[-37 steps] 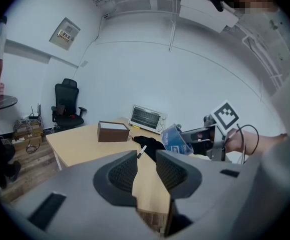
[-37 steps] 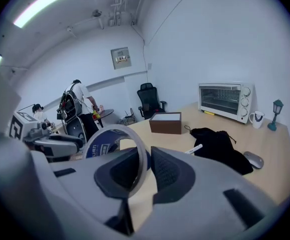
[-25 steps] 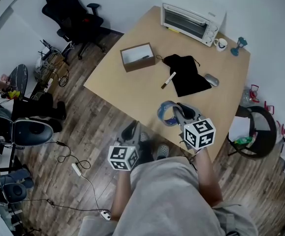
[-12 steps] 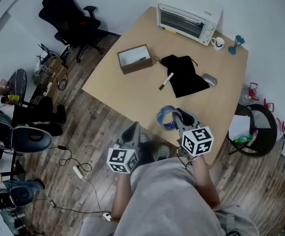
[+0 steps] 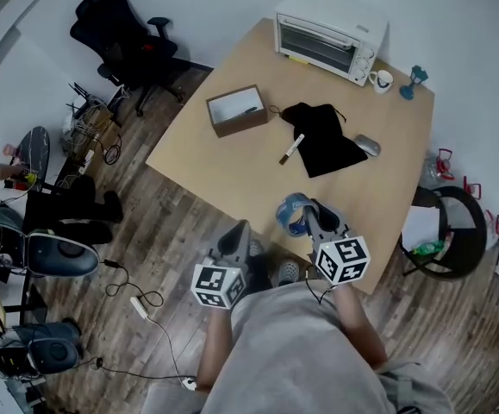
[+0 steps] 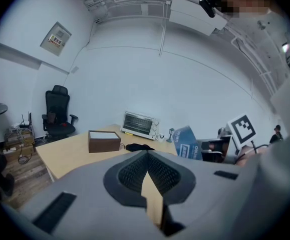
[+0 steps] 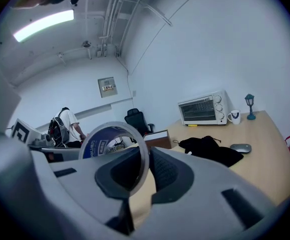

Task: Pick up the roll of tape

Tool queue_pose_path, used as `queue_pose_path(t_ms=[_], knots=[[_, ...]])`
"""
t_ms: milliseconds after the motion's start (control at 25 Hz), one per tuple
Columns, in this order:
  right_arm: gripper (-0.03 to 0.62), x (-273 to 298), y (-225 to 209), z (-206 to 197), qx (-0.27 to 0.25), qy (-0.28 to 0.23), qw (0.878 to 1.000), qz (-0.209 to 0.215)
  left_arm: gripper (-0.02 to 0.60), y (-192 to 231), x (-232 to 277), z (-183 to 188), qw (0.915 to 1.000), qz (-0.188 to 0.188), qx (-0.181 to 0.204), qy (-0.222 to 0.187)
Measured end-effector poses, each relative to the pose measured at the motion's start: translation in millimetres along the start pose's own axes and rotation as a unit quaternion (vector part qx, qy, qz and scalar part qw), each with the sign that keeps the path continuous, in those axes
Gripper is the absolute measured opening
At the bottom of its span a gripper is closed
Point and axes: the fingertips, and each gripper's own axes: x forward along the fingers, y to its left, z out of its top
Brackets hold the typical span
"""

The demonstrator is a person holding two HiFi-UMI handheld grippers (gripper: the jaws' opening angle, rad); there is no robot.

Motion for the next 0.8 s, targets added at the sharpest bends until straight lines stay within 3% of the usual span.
queue_pose_path(t_ms=[800], knots=[[0.051, -0.7, 4.7, -5.7, 0.011, 0.005, 1.000, 0.020, 0.006, -5.2, 4.5, -4.7, 0.9999, -0.008, -0.004, 0.013]])
